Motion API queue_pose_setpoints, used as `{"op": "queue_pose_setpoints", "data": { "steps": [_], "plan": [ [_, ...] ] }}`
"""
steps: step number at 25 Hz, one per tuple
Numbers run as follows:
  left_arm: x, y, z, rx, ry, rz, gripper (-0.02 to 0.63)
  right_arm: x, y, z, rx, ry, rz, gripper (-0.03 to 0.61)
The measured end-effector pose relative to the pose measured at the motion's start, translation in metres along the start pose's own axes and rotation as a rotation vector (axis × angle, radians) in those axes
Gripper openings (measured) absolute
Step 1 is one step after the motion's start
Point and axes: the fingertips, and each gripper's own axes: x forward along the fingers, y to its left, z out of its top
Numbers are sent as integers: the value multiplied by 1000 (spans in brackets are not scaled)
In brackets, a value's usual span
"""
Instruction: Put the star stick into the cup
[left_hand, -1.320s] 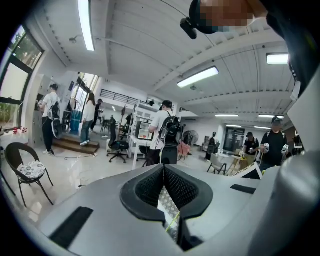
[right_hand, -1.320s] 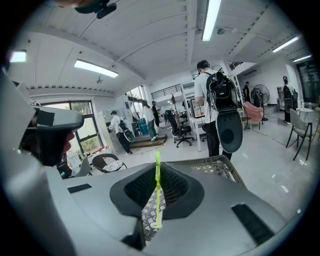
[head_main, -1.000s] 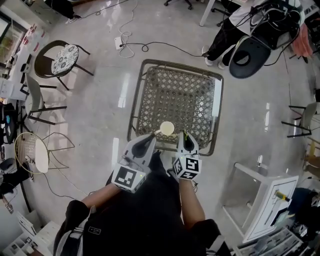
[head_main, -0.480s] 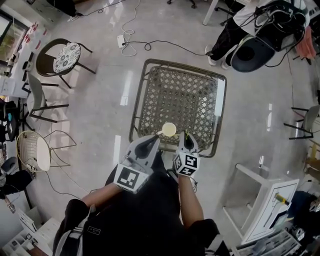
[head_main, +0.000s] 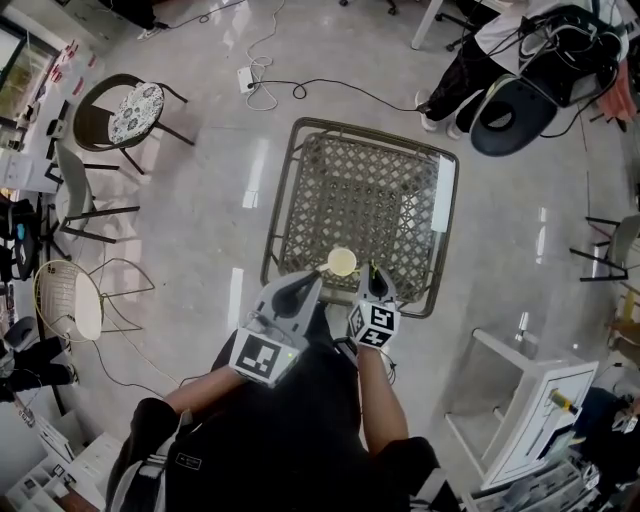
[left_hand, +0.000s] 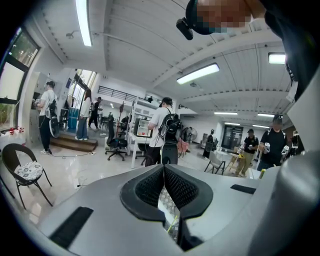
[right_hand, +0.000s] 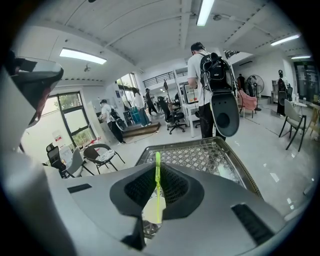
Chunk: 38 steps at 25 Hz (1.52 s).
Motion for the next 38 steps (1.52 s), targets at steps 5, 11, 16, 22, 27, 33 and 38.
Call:
{"op": "queue_pose_setpoints", "data": {
  "steps": [5, 11, 16, 22, 27, 33, 38],
  "plan": [
    [2, 9, 4, 1, 0, -6, 18, 13, 3, -10, -6, 46, -10, 21],
    [8, 18, 4, -8, 6, -7, 18, 28, 0, -24, -7, 102, -19, 21],
    [12, 21, 2, -7, 12, -17, 18, 37, -4, -34, -3, 136, -29, 21],
    [16, 33, 3, -14, 25, -27, 18, 51, -2, -39, -5, 168, -39, 21],
    [20, 45, 6, -20, 16, -33, 18, 67, -2, -36, 4, 172, -37, 21],
    [19, 53, 8, -23, 13, -41, 18, 84, -5, -34, -2, 166, -27, 21],
    [19, 56, 10, -19, 16, -46, 18, 97, -12, -37, 18, 172, -11, 21]
  ]
}}
